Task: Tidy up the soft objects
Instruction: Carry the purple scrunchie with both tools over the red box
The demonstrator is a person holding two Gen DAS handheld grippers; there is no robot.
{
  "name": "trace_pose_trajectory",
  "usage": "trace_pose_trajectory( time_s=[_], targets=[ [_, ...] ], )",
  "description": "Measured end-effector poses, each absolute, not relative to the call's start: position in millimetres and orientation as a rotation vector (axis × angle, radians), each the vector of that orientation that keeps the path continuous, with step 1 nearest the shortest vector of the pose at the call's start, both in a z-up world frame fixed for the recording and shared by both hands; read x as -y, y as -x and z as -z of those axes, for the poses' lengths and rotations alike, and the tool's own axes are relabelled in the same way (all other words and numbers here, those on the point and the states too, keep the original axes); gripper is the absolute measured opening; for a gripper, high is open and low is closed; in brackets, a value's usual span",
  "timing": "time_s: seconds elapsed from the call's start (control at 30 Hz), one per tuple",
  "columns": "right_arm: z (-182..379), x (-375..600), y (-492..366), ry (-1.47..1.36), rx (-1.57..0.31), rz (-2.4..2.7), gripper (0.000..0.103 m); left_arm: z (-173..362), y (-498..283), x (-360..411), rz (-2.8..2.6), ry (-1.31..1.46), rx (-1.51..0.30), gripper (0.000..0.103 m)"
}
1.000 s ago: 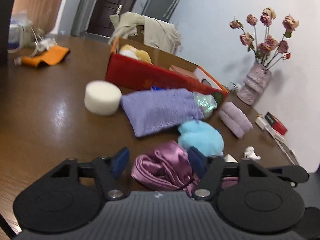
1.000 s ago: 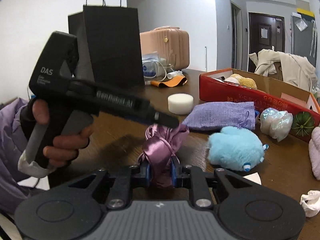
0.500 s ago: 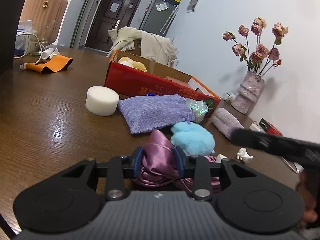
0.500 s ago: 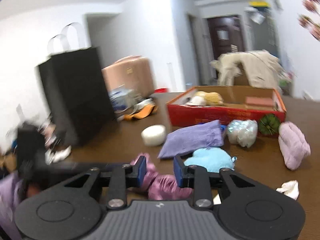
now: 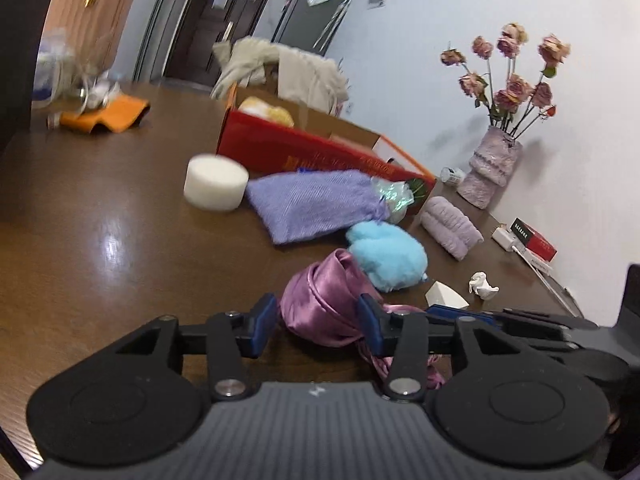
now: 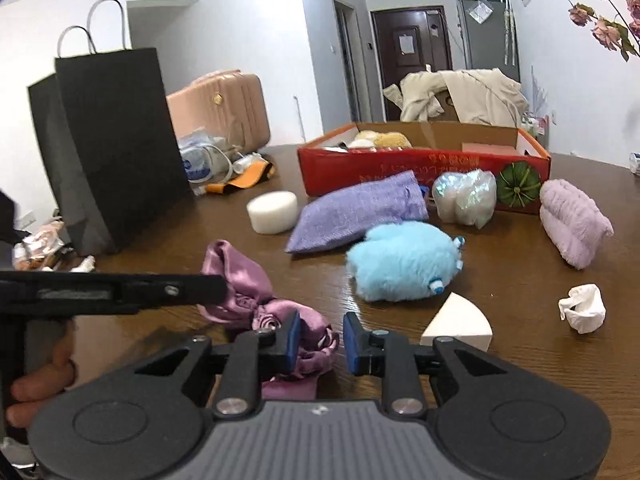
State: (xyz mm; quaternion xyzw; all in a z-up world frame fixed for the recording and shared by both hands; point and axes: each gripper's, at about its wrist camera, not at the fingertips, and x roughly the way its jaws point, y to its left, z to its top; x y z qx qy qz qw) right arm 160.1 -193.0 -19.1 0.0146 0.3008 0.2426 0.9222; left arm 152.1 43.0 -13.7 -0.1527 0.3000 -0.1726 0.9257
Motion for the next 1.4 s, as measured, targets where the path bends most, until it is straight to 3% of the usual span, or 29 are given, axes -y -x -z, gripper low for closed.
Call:
trace_pose_trajectory(
  time_s=[0.1, 0.2, 0.23, 0.3, 0.4, 0.57, 0.6, 0.7, 0.8, 1.0, 1.2, 1.4],
  targets=[
    [25, 191, -160, -0.045, -0.662, -0.515, 0.026, 18, -154, -42, 0.370, 0.314, -0.632, 0.023],
    [27, 191, -160, -0.044, -0.667, -0.525, 0.026, 14, -148, -40, 0.360, 0.280, -0.618, 0.026],
    [28, 191, -161, -0.042, -0.670, -0.531, 0.025, 9, -146, -41, 0.358, 0.275, -0.592, 0.030],
    [29, 192, -163, -0.040, -0.679, -0.539, 0.019, 0, -147, -43, 0.370, 0.267, -0.551, 0.052],
    [28, 193, -167, -0.008, -0.679, -0.572, 0.017, 1, -163, -37, 0.418, 0.235, -0.566, 0.065],
    [21, 200, -183, 0.079, -0.668, -0.562, 0.017, 13, -190, -36, 0.457, 0.294, -0.688, 0.042],
    [20, 203, -189, 0.064, -0.675, -0.536, 0.018, 12, -189, -35, 0.479, 0.304, -0.693, 0.033],
    [20, 211, -201, -0.006, -0.694, -0.508, 0.024, 16, -184, -29, 0.479, 0.296, -0.702, 0.032],
    [25, 213, -207, -0.039, -0.711, -0.550, 0.014, 18, -184, -29, 0.487, 0.312, -0.703, 0.023],
    [-22, 226, -228, -0.074, -0.584, -0.567, 0.010, -28, -209, -32, 0.517, 0.347, -0.572, 0.020],
    [-77, 249, -317, 0.000, -0.453, -0.524, 0.010, -79, -301, -2, 0.536, 0.336, -0.431, 0.020],
    [-86, 242, -466, 0.107, -0.536, -0.438, 0.010, -90, -447, 28, 0.445, 0.310, -0.540, 0.020]
  ],
)
